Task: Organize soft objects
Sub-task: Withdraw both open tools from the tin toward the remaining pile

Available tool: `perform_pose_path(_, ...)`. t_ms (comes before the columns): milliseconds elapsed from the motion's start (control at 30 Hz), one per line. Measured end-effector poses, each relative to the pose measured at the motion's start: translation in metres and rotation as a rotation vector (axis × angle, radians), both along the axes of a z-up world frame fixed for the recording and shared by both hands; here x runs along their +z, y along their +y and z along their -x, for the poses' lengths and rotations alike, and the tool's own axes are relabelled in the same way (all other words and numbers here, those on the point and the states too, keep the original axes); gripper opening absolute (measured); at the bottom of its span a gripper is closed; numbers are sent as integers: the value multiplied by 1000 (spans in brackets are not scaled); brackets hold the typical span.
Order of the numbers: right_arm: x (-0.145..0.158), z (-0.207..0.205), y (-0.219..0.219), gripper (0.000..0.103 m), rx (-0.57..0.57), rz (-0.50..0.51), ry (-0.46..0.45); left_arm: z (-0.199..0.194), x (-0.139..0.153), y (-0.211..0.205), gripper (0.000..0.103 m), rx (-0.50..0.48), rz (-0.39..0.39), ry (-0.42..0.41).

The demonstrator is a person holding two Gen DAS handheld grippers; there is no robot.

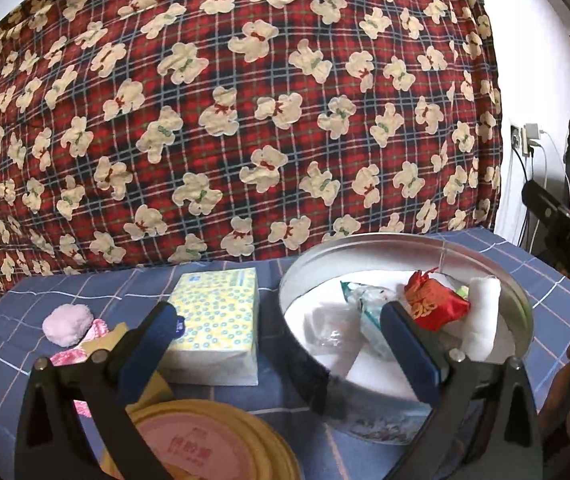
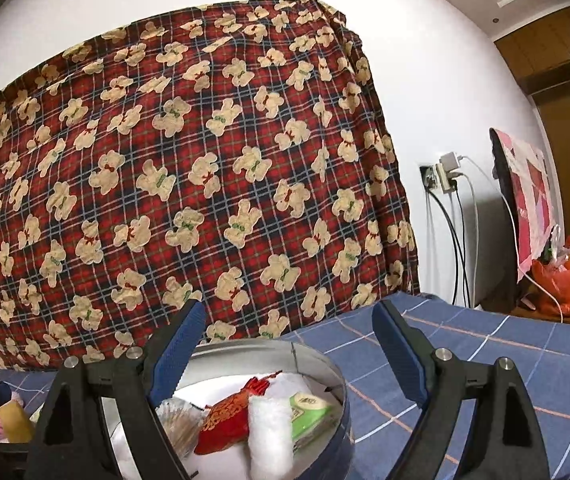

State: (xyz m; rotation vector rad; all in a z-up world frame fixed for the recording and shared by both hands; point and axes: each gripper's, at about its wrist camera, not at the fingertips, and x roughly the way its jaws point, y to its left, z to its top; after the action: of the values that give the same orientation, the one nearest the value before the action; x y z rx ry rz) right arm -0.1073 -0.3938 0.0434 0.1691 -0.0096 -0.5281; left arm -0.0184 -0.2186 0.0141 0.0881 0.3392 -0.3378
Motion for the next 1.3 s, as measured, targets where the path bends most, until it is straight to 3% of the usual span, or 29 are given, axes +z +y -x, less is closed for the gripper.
perform_pose_path(633, -1, 19, 34, 87, -2, 13, 0, 8, -4, 46, 103, 10, 32, 36)
perform_pose_path(1033, -8, 5, 90, 87, 159, -29, 65, 6, -6, 88, 103, 62, 9, 27)
perform_pose_path(1300, -10, -8, 139, 87, 255, -5, 80, -8, -10, 134, 103, 128, 21, 47)
